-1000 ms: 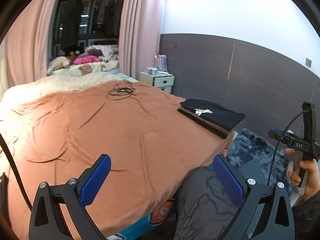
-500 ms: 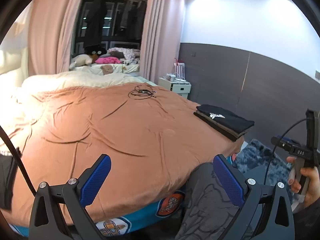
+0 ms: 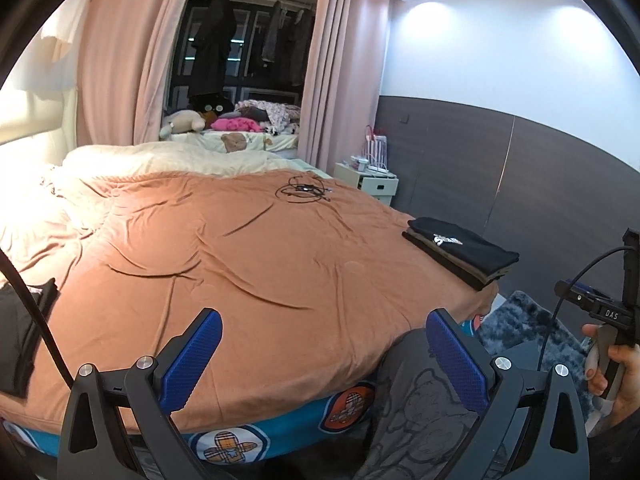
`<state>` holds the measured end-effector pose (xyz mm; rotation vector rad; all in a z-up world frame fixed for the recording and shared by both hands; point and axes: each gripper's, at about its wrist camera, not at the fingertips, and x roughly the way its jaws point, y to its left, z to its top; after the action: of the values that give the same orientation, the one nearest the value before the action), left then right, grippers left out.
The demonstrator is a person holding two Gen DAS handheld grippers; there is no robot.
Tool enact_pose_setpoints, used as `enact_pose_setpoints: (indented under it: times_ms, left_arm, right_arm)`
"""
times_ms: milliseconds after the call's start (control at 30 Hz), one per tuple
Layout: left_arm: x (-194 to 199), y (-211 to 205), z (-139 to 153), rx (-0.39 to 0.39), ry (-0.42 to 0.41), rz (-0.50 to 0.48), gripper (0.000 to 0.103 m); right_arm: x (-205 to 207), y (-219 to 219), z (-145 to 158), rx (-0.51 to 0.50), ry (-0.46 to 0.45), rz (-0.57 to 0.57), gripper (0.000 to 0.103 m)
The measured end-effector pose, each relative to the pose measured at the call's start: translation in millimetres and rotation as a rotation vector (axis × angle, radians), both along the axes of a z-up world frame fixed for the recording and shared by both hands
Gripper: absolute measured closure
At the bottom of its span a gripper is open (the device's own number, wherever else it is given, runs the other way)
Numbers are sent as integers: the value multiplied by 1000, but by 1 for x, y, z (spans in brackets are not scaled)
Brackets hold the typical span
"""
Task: Fold small clothes
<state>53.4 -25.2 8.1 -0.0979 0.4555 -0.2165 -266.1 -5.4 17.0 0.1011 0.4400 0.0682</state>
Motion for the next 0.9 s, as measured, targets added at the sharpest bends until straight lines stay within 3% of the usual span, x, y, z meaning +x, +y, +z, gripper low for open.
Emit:
enact_pose_setpoints:
  times_ms: [900]
  left_arm:
    - [-8,-11,1,37,-24,5,1]
  right_arm:
    - [2,-2,-6,3,4,5,0]
